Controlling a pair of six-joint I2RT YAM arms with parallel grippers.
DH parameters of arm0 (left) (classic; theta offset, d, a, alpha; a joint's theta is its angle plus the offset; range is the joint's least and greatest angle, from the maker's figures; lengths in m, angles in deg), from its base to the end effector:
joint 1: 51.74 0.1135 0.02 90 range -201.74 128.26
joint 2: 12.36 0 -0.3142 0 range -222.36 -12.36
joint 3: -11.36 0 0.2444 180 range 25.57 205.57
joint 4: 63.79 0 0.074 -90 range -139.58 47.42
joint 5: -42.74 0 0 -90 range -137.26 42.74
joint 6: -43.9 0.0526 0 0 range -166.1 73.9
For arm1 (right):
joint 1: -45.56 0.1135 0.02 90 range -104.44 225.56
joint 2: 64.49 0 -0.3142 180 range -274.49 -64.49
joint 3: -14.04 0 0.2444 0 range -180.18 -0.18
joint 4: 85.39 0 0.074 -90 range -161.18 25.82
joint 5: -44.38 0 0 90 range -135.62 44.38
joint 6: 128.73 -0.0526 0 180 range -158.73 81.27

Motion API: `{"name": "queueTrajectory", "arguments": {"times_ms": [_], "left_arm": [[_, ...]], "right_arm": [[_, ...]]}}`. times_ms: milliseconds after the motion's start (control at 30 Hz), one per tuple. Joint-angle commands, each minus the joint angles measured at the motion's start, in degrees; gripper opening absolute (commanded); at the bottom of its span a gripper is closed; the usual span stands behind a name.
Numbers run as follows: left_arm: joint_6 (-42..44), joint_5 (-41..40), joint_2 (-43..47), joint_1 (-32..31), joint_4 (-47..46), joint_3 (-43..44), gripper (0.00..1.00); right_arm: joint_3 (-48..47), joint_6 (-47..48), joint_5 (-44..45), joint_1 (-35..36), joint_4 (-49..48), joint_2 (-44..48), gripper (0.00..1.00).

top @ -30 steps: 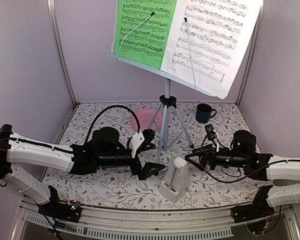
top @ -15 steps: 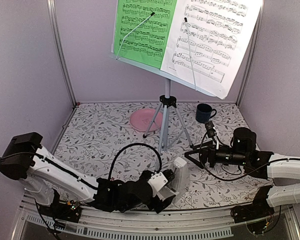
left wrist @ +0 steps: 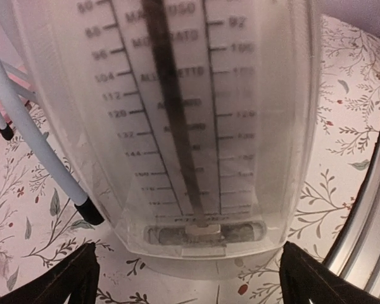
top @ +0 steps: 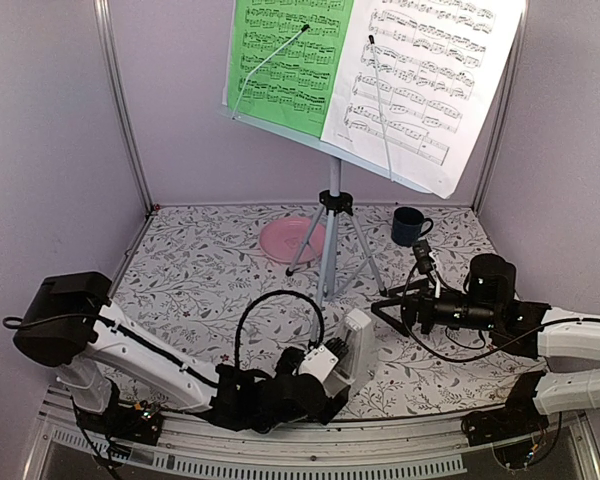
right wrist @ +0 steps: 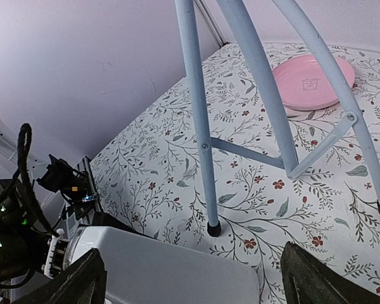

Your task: Set up the instrument practice props

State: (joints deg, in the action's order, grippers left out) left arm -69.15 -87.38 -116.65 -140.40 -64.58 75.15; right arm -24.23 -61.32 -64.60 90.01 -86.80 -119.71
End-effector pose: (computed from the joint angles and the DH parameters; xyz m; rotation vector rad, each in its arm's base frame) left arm 0.0426 -0.3704 0.1863 0.8247 1.9355 -0.3805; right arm 0.1263 0.1479 0.2672 -0.6173 1.8810 1.0978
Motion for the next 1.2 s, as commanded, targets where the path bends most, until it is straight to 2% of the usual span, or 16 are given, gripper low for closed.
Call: {"name": "queueTrajectory", "arguments": {"times_ms": [0, 100, 300, 467, 700, 967, 1167], "left_arm": [[-4.31, -5.02, 1.08, 2.85, 4.90, -1.23, 1.00], [-0.55, -1.69, 3.44, 4.44, 1.74, -3.86, 0.99], [15.81, 14.71, 12.45, 5.15, -18.55, -14.05, 0.98], [18.81, 25.48, 18.58, 9.32, -21.91, -14.50, 0.93], [15.61, 29.81, 17.48, 12.99, -19.56, -7.98, 0.81], [15.53, 25.81, 14.12, 13.41, -20.95, -5.11, 0.68], [14.57, 25.78, 13.50, 14.74, -21.01, -4.71, 0.62]], "right_arm": [[-1.75, 0.95, 0.84, -0.30, 0.85, 1.31, 0.98], [-1.92, 1.26, 0.33, -0.31, 1.30, 1.30, 0.98], [-4.83, 1.93, -1.97, -0.31, 3.28, -0.58, 0.95], [-7.87, -0.89, -4.28, -0.32, 4.19, -3.76, 0.89], [-10.22, -5.65, -7.45, -0.24, 4.45, -8.76, 0.83], [-10.37, -7.62, -8.66, -0.22, 4.47, -11.07, 0.78], [-10.59, -8.64, -10.60, -0.24, 3.70, -11.73, 0.78]]}}
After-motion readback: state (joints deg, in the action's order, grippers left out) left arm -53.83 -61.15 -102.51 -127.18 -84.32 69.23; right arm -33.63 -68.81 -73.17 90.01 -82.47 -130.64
